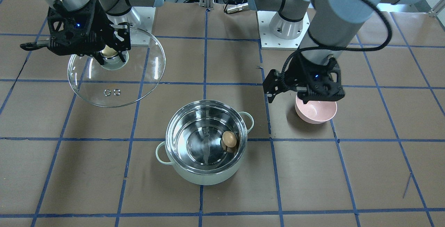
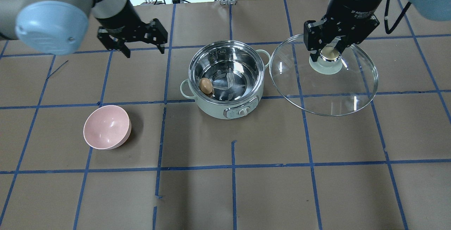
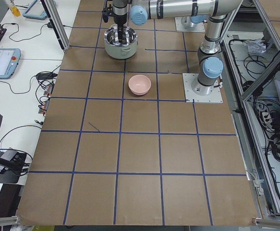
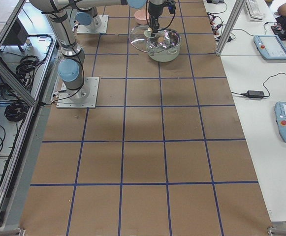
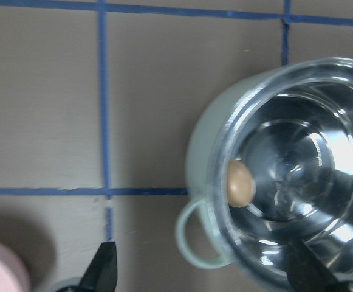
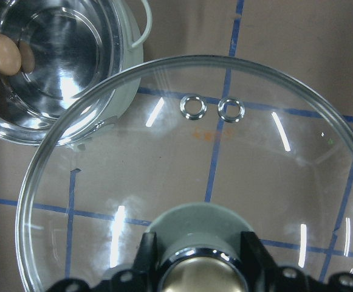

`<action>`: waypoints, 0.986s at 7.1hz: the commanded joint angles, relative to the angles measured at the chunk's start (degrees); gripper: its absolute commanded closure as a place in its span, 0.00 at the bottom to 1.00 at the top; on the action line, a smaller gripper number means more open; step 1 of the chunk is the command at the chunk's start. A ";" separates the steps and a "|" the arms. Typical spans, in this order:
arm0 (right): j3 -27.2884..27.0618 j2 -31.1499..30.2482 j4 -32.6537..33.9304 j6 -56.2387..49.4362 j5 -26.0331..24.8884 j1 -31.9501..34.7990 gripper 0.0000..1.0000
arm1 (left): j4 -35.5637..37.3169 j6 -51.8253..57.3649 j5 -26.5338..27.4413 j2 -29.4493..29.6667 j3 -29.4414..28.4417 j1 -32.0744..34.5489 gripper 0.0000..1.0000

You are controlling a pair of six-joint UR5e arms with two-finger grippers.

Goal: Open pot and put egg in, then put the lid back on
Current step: 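Open the left gripper to drop the egg into the pot and withdraw, then lower the glass lid back onto the pot with the right gripper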

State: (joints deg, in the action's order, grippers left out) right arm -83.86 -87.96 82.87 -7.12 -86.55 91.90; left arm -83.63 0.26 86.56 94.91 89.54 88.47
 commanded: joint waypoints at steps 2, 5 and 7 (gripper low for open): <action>10.16 11.25 1.75 2.88 0.94 6.07 0.77 | -13.75 5.99 3.88 -9.21 -1.29 -4.19 0.00; 10.31 20.62 15.25 16.76 0.41 16.81 0.78 | -6.90 3.35 3.70 -4.99 -4.28 1.53 0.00; 8.45 23.27 22.67 16.79 -0.29 18.67 0.78 | -10.85 3.61 5.45 -6.66 -4.02 1.09 0.00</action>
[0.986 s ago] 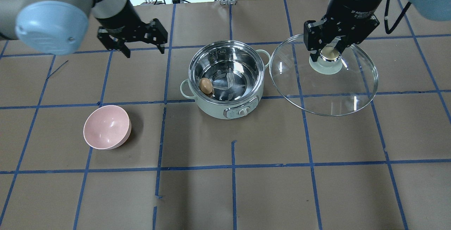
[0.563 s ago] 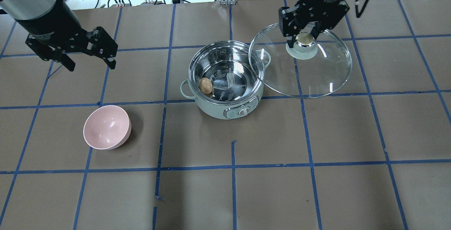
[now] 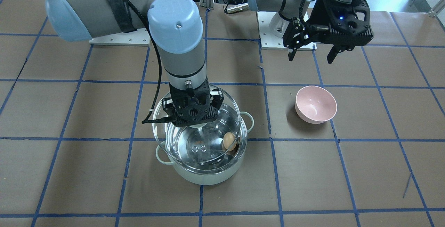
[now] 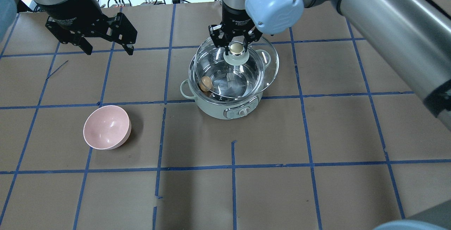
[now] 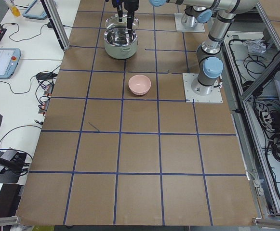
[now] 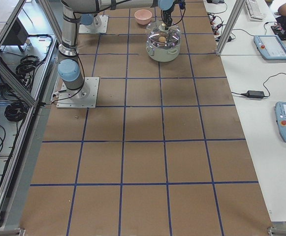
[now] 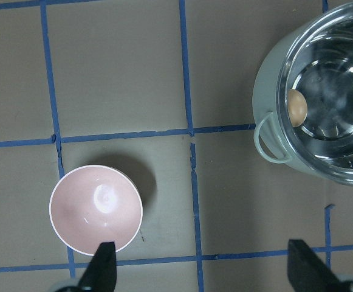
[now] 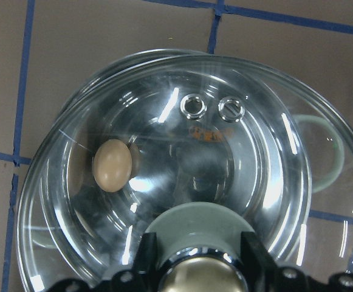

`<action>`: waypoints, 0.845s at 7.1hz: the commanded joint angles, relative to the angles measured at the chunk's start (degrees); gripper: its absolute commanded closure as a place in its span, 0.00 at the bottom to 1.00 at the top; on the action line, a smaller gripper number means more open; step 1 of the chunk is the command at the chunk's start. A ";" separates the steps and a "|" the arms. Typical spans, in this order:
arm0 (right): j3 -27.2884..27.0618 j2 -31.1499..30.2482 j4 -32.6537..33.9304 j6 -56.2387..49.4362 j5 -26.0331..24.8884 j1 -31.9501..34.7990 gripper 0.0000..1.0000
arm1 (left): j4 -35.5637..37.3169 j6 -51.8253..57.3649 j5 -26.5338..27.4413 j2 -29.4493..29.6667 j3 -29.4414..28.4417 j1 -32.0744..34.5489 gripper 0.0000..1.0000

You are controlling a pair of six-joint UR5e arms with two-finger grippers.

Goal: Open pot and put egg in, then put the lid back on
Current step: 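Lower the glass lid back onto the pot with the right gripper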

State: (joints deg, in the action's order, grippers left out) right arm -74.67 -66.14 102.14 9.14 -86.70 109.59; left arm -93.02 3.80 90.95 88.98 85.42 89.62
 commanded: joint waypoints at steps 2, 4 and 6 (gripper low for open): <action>-0.91 2.68 4.64 0.44 0.04 1.07 0.78 | -1.29 0.16 3.01 -1.35 0.10 -2.41 0.00; -1.00 2.86 6.04 0.00 -0.13 1.07 0.77 | -1.29 0.25 3.00 -2.49 1.15 -3.57 0.00; -1.79 2.95 6.58 0.17 -0.13 1.07 0.77 | -0.94 -0.54 1.61 -2.49 2.90 -5.14 0.00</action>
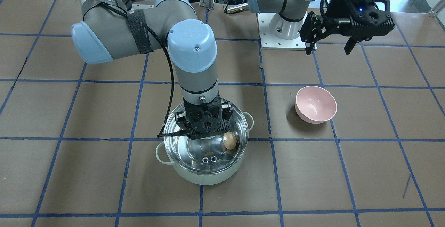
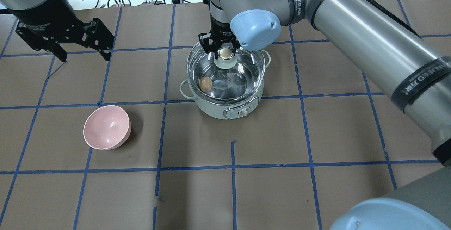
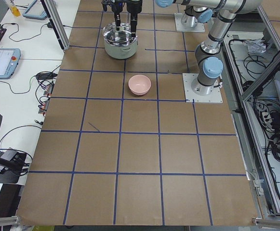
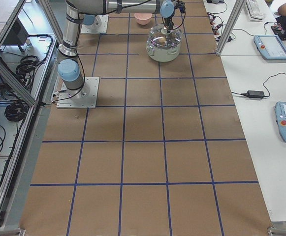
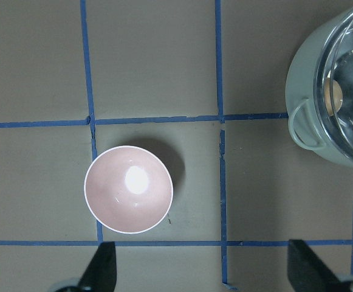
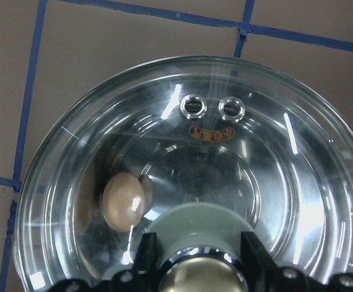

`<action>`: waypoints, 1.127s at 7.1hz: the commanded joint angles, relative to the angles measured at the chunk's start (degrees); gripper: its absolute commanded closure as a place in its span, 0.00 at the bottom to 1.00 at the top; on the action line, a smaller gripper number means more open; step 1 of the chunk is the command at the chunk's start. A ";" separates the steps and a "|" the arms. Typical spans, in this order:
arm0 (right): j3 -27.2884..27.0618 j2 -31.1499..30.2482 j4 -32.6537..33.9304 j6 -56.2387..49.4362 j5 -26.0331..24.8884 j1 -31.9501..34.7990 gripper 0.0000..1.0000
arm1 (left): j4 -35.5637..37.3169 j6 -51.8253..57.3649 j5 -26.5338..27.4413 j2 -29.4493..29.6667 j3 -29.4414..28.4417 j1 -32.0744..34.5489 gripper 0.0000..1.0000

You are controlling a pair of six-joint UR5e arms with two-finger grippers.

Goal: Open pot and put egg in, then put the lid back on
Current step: 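Lower the glass lid back onto the pot with the right gripper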

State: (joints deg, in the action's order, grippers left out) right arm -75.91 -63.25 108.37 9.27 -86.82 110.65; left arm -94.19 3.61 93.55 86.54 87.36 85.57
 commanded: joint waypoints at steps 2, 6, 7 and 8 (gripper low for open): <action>-1.78 0.32 1.67 -1.35 -0.10 0.01 0.76 | 0.15 -0.18 -2.76 -0.15 0.97 -1.46 0.00; -2.66 -0.03 1.76 -1.19 -0.01 0.01 0.76 | 0.15 -0.09 -2.76 -0.15 1.06 -1.46 0.00; -2.66 0.14 2.02 -1.19 -0.01 0.01 0.75 | 0.15 -0.18 -2.68 -0.15 1.06 -1.19 0.00; -2.66 0.14 1.93 -0.49 -0.01 0.01 0.63 | 0.15 -0.18 -2.67 -0.15 1.06 -1.28 0.00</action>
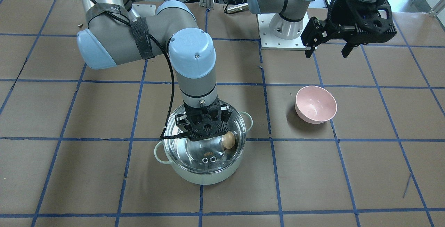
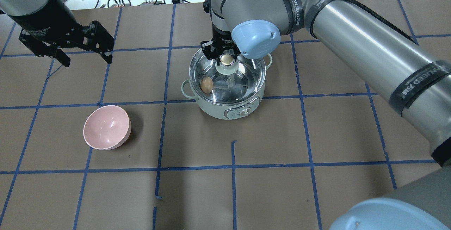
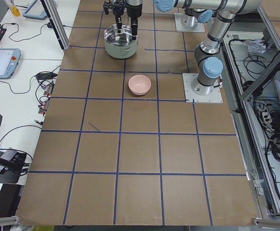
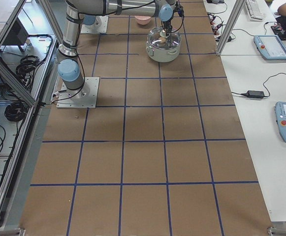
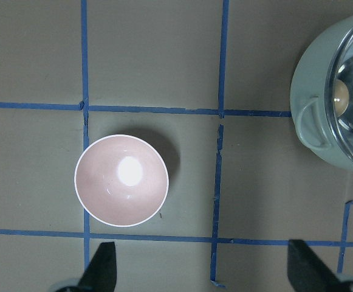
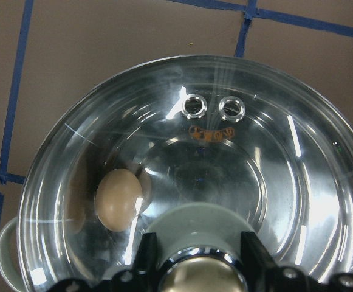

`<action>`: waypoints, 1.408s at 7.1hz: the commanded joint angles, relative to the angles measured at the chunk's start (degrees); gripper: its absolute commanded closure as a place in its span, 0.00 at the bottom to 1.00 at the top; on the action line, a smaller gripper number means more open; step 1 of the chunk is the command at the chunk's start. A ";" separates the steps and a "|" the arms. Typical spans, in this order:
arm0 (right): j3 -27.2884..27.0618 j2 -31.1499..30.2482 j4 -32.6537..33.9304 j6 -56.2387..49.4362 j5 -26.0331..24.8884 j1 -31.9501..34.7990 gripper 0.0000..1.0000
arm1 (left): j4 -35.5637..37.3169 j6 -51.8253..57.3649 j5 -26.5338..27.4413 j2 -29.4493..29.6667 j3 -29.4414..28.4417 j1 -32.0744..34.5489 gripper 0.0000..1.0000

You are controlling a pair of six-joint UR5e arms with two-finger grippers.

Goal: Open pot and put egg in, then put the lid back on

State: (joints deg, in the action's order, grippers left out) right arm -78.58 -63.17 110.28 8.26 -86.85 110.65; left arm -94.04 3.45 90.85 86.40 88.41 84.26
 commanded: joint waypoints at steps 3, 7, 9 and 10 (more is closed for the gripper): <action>0.53 0.07 0.72 0.53 0.19 -0.09 0.01 | 0.09 0.07 -0.06 0.09 0.01 0.03 0.00; 0.01 -16.58 -22.85 -0.43 -0.51 -4.11 0.01 | 0.09 0.07 0.03 0.09 0.01 0.03 0.00; -4.88 -24.76 -30.18 -10.30 -3.74 -9.91 0.03 | 0.09 -0.02 0.03 0.09 0.01 0.03 0.00; -9.79 -27.76 -26.56 -10.28 -3.85 -10.89 0.01 | 0.09 -0.02 0.03 0.09 0.01 0.03 0.00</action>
State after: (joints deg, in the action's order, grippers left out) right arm -83.09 -86.44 82.77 0.68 -89.54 101.74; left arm -93.95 3.44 90.88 86.49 88.42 84.29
